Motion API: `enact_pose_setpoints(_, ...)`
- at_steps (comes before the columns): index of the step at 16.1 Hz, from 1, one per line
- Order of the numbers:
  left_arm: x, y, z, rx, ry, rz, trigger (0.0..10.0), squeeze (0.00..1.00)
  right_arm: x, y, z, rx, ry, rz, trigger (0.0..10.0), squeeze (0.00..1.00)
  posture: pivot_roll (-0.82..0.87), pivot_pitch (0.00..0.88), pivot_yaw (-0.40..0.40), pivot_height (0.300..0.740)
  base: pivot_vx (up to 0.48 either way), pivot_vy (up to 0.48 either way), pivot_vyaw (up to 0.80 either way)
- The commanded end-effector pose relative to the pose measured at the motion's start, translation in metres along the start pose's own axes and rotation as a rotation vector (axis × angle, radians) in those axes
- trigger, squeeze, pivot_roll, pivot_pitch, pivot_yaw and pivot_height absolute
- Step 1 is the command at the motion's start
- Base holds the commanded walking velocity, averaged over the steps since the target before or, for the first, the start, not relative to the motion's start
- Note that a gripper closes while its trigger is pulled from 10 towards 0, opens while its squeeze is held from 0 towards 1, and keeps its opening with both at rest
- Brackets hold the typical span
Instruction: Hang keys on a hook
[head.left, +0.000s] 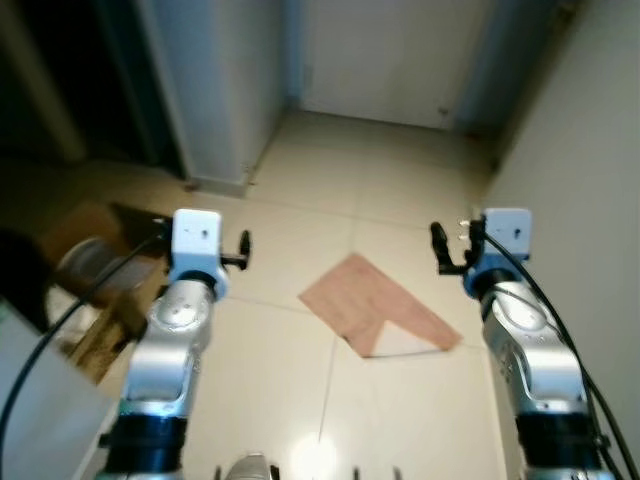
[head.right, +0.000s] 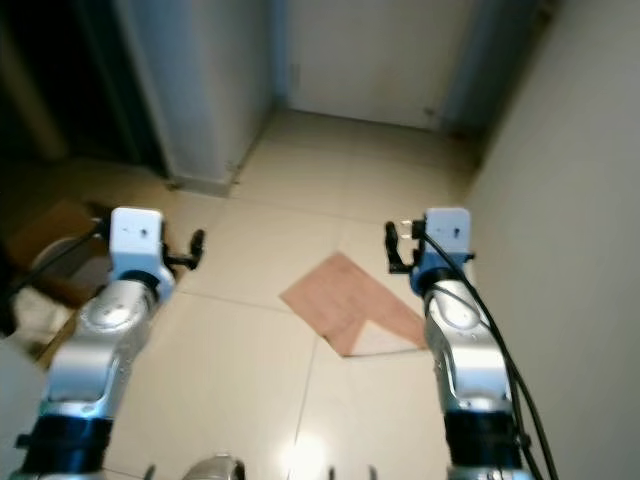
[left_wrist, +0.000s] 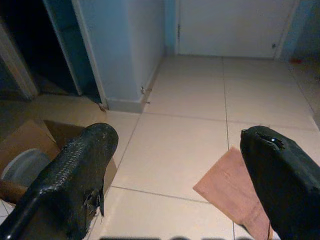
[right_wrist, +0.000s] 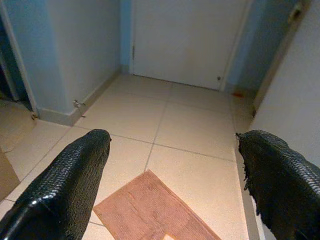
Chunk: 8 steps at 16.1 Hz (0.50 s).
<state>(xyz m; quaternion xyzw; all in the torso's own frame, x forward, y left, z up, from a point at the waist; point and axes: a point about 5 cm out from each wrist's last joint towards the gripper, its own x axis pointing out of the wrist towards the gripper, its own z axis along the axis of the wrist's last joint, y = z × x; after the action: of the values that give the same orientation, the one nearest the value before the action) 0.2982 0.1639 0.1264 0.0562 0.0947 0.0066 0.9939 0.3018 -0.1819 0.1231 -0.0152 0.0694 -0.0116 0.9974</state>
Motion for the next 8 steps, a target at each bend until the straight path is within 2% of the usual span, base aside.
enact_pose_setpoints(1, 0.001, 0.003, 0.005, 0.006, -0.035, 0.023, 10.0, 0.38, 0.001, -0.001, 0.001, -0.013, -0.017, -0.007, 10.0, 1.00, -0.08, 0.000, -0.032, 0.740, 0.000, 0.000, 0.80)
enact_pose_setpoints(3, 0.002, 0.010, 0.004, 0.075, -0.033, 0.095, 10.0, 0.42, 0.001, -0.009, 0.003, 0.030, -0.013, -0.084, 10.0, 1.00, -0.09, 0.000, -0.032, 0.740, 0.000, 0.000, 0.80)
enact_pose_setpoints(4, 0.002, 0.012, 0.004, 0.049, -0.042, 0.109, 10.0, 0.49, 0.001, -0.013, 0.004, 0.053, -0.011, -0.121, 10.0, 1.00, -0.09, 0.000, -0.032, 0.740, 0.000, 0.000, 0.80)
enact_pose_setpoints(5, 0.001, 0.012, 0.004, 0.016, -0.051, 0.104, 10.0, 0.70, 0.001, -0.014, 0.004, 0.029, -0.004, -0.105, 10.0, 1.00, -0.09, 0.000, -0.032, 0.740, 0.000, 0.000, 0.80)
enact_pose_setpoints(6, 0.001, 0.013, 0.005, -0.006, -0.061, 0.096, 10.0, 0.74, 0.000, -0.011, 0.003, -0.018, -0.016, -0.053, 10.0, 1.00, -0.09, 0.000, -0.031, 0.740, 0.000, 0.000, 0.80)
enact_pose_setpoints(7, 0.001, 0.013, 0.004, -0.006, -0.053, 0.094, 10.0, 0.73, 0.000, -0.011, 0.002, -0.045, -0.016, -0.041, 10.0, 1.00, -0.09, 0.000, -0.030, 0.740, 0.000, 0.000, 0.80)
enact_pose_setpoints(8, 0.001, 0.009, 0.003, 0.025, -0.040, 0.045, 10.0, 0.67, 0.001, -0.010, 0.002, -0.054, -0.018, -0.040, 10.0, 1.00, -0.09, 0.000, -0.025, 0.740, 0.000, 0.000, 0.80)
